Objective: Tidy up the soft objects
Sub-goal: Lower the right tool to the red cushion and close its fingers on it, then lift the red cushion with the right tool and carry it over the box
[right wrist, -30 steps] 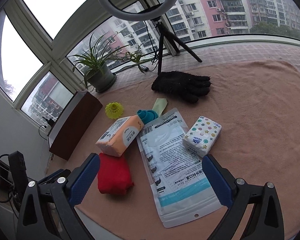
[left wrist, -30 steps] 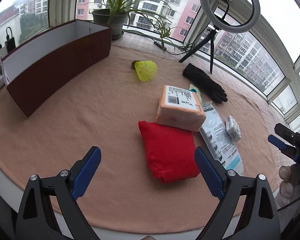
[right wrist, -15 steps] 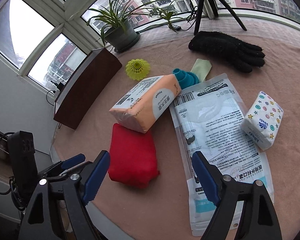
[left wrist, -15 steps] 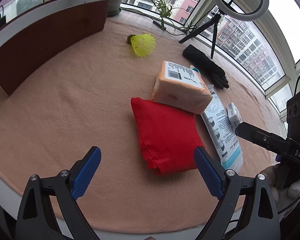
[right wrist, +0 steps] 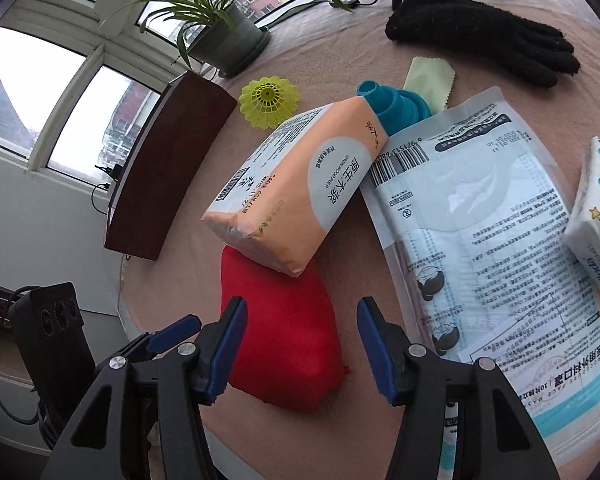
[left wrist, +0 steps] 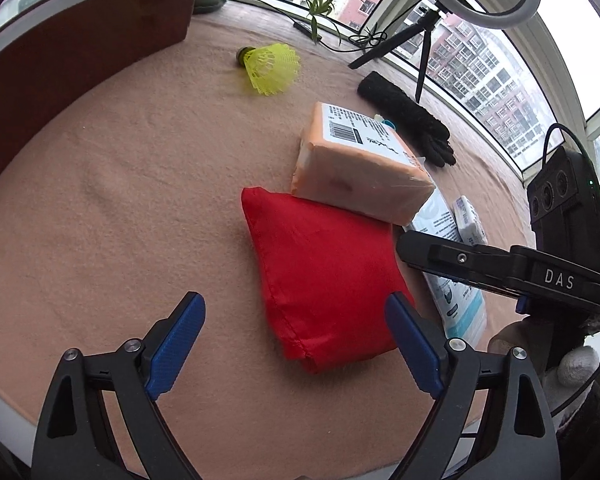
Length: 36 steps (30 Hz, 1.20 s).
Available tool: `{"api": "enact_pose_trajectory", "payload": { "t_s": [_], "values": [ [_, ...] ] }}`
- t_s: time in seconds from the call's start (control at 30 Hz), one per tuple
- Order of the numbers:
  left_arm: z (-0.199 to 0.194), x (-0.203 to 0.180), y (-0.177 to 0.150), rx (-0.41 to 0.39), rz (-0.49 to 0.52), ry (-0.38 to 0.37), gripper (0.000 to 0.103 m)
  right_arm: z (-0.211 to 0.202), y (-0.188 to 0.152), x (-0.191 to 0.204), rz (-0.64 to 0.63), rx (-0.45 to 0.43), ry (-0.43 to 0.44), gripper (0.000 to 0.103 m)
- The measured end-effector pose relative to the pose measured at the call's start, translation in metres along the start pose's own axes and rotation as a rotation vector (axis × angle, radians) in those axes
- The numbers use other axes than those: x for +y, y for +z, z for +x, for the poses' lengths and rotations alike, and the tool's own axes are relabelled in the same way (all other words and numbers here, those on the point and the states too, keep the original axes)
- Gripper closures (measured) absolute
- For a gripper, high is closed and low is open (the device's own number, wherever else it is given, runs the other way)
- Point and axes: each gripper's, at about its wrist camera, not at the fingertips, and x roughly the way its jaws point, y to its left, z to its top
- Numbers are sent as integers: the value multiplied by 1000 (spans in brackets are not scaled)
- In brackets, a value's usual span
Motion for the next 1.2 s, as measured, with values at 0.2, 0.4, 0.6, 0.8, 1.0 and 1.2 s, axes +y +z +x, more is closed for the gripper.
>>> {"api": "enact_pose_trajectory", "payload": {
  "t_s": [0.2, 0.4, 0.6, 0.8, 1.0, 1.2],
  "values": [
    [8, 0, 2, 20, -8, -54, 14, 14, 3, 6, -9, 30, -1, 50],
    [14, -1, 3, 31, 13, -70, 20, 21, 5, 8, -15, 56, 3, 52],
    [17, 0, 5, 43, 11, -90, 35, 27, 6, 8, -15, 80, 6, 55],
    [16, -3, 3, 44, 21, -89, 37, 27, 5, 8, -5, 87, 9, 57],
    [9, -6, -5, 50, 8, -98, 40, 24, -3, 11, 3, 94, 21, 58],
    [-4, -14, -22, 39, -9, -98, 40, 15, -19, 18, 0, 95, 27, 58]
  ]
}}
